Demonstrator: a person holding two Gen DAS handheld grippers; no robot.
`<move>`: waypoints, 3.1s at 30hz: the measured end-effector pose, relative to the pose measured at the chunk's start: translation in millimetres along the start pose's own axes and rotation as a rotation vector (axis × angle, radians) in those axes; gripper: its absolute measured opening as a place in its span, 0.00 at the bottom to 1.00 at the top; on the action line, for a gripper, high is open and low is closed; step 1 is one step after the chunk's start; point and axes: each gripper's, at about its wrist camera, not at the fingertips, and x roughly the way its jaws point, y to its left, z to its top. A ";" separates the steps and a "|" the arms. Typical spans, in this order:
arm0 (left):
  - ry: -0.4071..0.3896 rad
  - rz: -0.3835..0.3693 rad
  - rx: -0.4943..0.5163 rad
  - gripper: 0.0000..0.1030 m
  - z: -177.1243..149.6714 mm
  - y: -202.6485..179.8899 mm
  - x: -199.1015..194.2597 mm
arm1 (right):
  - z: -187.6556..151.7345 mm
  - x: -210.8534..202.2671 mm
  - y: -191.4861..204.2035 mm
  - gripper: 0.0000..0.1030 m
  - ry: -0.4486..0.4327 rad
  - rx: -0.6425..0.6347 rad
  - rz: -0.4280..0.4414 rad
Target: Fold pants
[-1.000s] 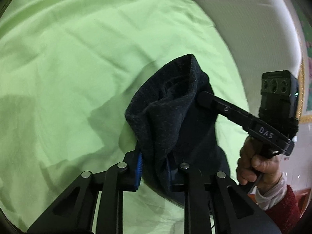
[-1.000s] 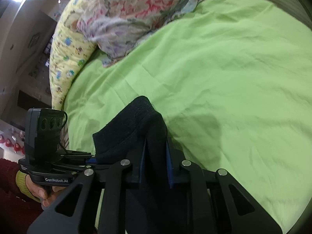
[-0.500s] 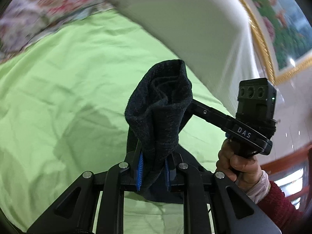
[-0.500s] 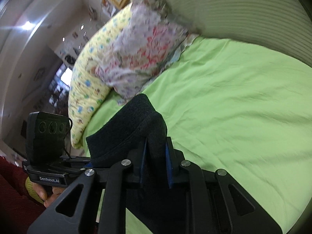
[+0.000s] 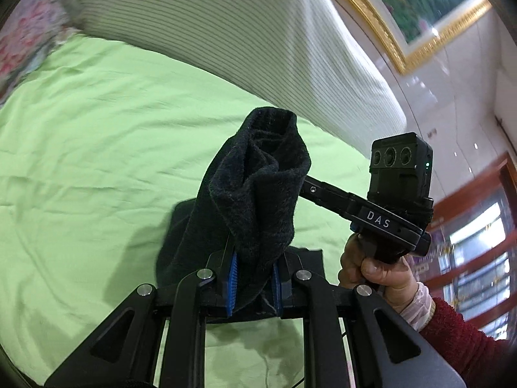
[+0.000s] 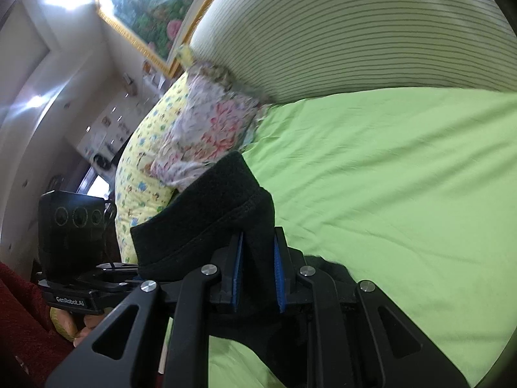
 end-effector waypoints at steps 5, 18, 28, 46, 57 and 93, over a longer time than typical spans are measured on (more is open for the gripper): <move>0.045 -0.013 0.067 0.16 -7.5 -27.7 21.7 | -22.6 -30.0 -17.5 0.18 -0.056 0.062 -0.034; 0.142 -0.026 0.205 0.16 -23.3 -66.2 79.0 | -68.3 -74.7 -51.4 0.18 -0.125 0.176 -0.101; 0.211 -0.006 0.290 0.16 -29.4 -85.9 116.5 | -90.2 -87.5 -77.3 0.18 -0.144 0.251 -0.133; 0.301 0.012 0.379 0.16 -40.2 -101.0 166.6 | -116.8 -111.4 -98.1 0.12 -0.165 0.345 -0.201; 0.373 -0.019 0.389 0.33 -45.8 -104.7 187.9 | -142.1 -136.1 -99.4 0.12 -0.238 0.458 -0.316; 0.267 0.039 -0.050 0.70 21.8 26.2 136.1 | -122.4 -113.7 -56.8 0.78 -0.170 0.494 -0.578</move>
